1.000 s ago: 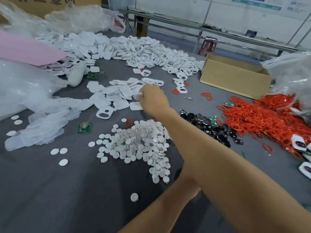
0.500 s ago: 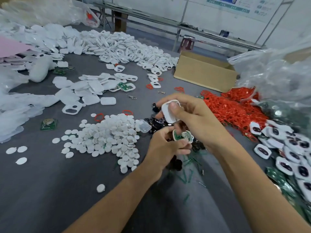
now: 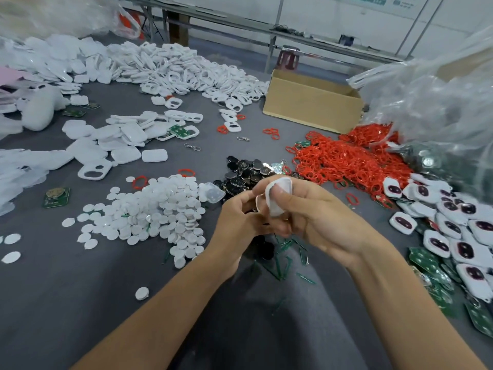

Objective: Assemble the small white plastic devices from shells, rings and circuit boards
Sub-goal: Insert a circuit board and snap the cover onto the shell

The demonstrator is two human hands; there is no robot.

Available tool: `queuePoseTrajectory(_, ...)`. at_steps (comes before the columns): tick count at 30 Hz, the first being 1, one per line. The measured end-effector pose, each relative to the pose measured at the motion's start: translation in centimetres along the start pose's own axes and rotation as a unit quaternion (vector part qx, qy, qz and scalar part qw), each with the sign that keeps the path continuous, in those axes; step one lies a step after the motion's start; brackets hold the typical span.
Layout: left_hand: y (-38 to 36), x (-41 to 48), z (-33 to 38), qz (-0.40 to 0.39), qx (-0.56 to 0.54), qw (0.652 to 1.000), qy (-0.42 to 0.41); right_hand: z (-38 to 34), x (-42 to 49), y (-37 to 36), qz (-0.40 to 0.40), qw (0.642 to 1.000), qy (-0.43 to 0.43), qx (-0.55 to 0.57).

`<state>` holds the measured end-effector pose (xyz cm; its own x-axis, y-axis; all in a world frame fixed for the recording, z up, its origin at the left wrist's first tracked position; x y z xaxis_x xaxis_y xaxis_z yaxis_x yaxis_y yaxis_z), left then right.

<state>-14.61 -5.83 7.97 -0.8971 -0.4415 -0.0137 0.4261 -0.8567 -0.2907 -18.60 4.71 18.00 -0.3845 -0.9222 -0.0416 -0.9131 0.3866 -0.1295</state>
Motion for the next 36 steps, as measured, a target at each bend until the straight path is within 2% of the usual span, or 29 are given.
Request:
queuePoseTrajectory(4, -0.1, -0.3, 0.5, 0.009, -0.007, 1.000, 0.010, 0.0, -0.3, 0.8, 0.068, 0.996, 0.037, -0.041)
queuePoseTrajectory(13, -0.5, -1.3, 2.0, 0.012, -0.009, 1.000, 0.022, -0.2, -0.4, 1.8, 0.120, 0.983, 0.093, -0.104)
queuePoseTrajectory(15, -0.5, -1.5, 2.4, 0.017, -0.019, 0.999, 0.021, -0.2, -0.1, 2.4, 0.176, 0.958, 0.128, -0.186)
queuePoseTrajectory(18, -0.6, -1.8, 2.7, 0.033, -0.043, 0.998, 0.030, 0.3, 0.4, 3.3, 0.267, 0.901, 0.180, -0.292)
queuePoseTrajectory(24, -0.7, -1.9, 3.0, 0.029, -0.040, 0.998, 0.039, 1.9, 0.9, 4.3, 0.305, 0.832, 0.227, -0.404)
queuePoseTrajectory(28, -0.5, -1.9, 3.1, 0.032, -0.046, 0.997, 0.045, 1.8, 0.2, 6.7, 0.332, 0.774, 0.172, -0.511)
queuePoseTrajectory(33, -0.4, -2.0, 3.1, 0.031, -0.044, 0.997, 0.046, 2.2, -1.3, 10.3, 0.400, 0.672, 0.064, -0.620)
queuePoseTrajectory(36, -0.4, -2.1, 3.2, 0.031, -0.043, 0.998, 0.044, 3.1, -1.8, 11.8, 0.378, 0.670, -0.056, -0.637)
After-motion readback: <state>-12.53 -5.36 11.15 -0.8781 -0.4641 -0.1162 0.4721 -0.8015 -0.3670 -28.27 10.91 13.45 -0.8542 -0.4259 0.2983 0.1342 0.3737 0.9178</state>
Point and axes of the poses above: each hand's wrist, its own x-axis towards the middle knuckle, its own y-axis out of the back of the hand, z = x × y, the point moved 2 cm from there along x, towards the middle knuckle, and after that the axes turned 8 degrees about x, right-handed, at the moved point
